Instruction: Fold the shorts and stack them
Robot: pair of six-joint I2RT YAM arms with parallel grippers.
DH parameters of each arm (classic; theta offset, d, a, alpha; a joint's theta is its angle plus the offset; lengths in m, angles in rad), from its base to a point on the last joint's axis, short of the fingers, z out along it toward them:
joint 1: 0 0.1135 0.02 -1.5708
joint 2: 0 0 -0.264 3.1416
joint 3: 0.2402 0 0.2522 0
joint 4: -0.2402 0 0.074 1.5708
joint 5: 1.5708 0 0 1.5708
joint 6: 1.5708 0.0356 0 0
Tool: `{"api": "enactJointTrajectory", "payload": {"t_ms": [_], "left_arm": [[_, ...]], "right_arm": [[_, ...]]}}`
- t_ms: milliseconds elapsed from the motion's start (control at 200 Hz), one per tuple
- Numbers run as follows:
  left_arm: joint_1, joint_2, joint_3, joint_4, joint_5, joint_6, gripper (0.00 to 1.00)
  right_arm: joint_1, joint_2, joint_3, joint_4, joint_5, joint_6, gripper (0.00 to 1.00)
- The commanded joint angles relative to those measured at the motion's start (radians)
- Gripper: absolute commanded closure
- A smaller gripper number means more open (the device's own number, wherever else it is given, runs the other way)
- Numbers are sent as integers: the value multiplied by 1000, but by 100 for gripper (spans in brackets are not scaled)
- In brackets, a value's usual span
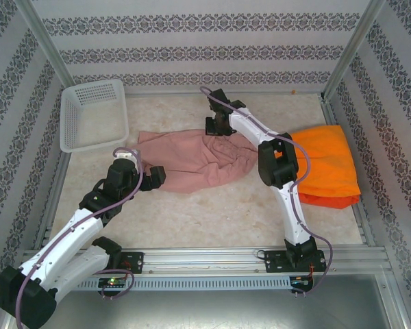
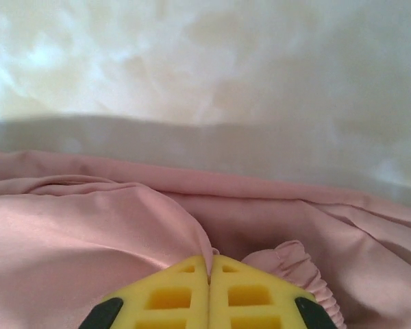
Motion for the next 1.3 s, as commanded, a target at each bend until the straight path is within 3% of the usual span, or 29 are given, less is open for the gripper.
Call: {"api": "enactJointTrajectory", "payload": {"t_ms": [0,165,295,400,475,555,659,724,809,864,889,1014,1184,1299], "left_arm": [[16,-9,-3,-16,-6,-6,0],[20,-11,13,-16,-15,-6,0],[23,-26,30,-16,-27,-3,0],[24,-55,37,-8,-40,-1,0],[25,-83,36,2,-47,-1,0],[24,-114,31,9,-50,-3,0],[24,-156,13,17,-53,-12,0],[24,-177,0,16,-64,-19,0],[25,-187,-15,22,-76,-30,1],[25,-177,-22,26,-74,-47,0],[24,-167,-26,27,-71,-59,0],[24,-88,-37,56,-21,-115,0],[29,72,-33,134,22,-178,0],[58,215,-34,239,60,-232,6]], "right_arm": [[-22,-106,115,62,-62,-23,100],[-28,-245,208,150,-141,-89,100],[-39,-435,130,238,-198,-119,100],[-40,-653,-139,398,-262,-165,100],[-41,-836,-438,550,-282,-184,100],[-48,-1033,-759,695,-264,-215,100],[-56,-1246,-1113,735,-212,-258,100],[-58,-1356,-1294,745,-162,-243,93],[-61,-1476,-1468,722,-104,-184,66],[-64,-1551,-1561,716,-55,-123,30],[-64,-1583,-1596,718,-30,-87,21],[-72,-1708,-1673,681,-10,-7,3],[-86,-1743,-1662,596,-1,46,2],[-94,-1713,-1664,603,-26,111,2]]}}
